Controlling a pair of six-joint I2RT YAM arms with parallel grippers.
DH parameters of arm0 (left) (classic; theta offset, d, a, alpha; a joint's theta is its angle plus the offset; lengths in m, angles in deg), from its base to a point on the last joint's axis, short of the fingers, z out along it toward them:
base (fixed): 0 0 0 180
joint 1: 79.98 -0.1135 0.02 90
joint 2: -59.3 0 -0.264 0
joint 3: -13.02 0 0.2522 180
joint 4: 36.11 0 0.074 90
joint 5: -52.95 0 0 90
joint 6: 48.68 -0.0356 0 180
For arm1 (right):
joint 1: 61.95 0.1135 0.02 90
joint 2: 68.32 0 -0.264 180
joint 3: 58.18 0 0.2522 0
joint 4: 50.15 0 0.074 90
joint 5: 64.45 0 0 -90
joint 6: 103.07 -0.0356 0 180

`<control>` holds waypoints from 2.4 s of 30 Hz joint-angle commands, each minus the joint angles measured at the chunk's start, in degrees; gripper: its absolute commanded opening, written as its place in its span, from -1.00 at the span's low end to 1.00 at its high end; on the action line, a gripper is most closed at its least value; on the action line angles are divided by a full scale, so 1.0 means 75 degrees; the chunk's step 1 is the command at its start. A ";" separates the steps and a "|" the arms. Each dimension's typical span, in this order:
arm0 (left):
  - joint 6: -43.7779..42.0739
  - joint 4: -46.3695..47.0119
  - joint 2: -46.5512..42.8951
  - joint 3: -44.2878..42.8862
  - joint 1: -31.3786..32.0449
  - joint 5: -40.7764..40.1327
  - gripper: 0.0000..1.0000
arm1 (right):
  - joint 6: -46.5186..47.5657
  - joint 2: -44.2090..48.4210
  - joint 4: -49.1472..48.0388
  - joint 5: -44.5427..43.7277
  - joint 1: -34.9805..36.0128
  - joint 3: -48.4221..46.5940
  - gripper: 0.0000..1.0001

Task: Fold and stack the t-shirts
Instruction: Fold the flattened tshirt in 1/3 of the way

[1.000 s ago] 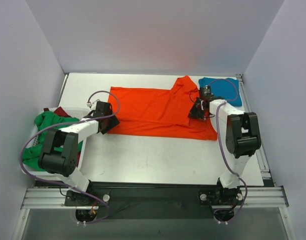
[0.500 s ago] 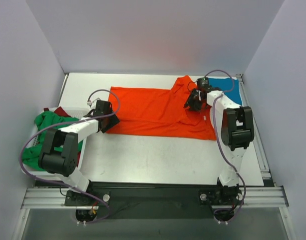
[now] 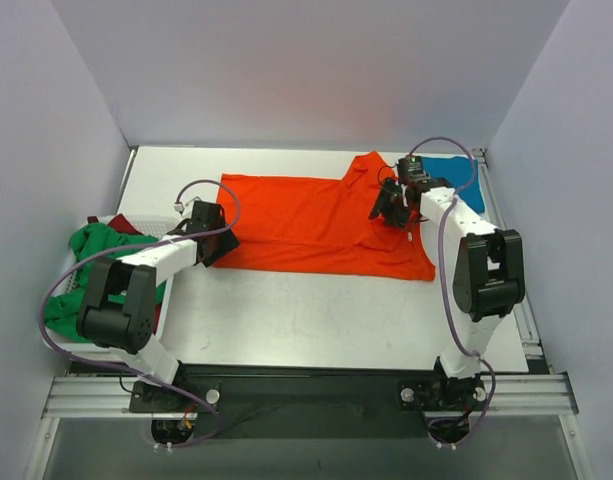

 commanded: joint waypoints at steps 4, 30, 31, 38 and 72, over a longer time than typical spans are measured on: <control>-0.0078 -0.0033 -0.0082 -0.0278 -0.0053 0.0032 0.37 | 0.0225 0.0035 0.0298 -0.0298 0.0228 0.0303 -0.14; -0.0113 -0.0080 -0.0058 -0.0384 -0.0112 0.0032 0.37 | 0.0413 -0.1336 0.0790 -0.0005 0.0556 -0.1372 -0.79; -0.0113 -0.0068 -0.0058 -0.0384 -0.0123 0.0032 0.37 | 0.0436 -0.1383 0.0824 0.0018 0.0591 -0.1454 -0.82; -0.0101 -0.0068 -0.0011 -0.0384 -0.0135 0.0068 0.37 | 0.0553 -0.1980 0.1059 0.0124 0.0802 -0.2275 -0.87; 0.0145 -0.0444 -0.2343 0.1526 0.0040 -0.1338 0.37 | -0.1216 0.5026 -0.0756 0.0042 -0.1142 0.5761 -0.31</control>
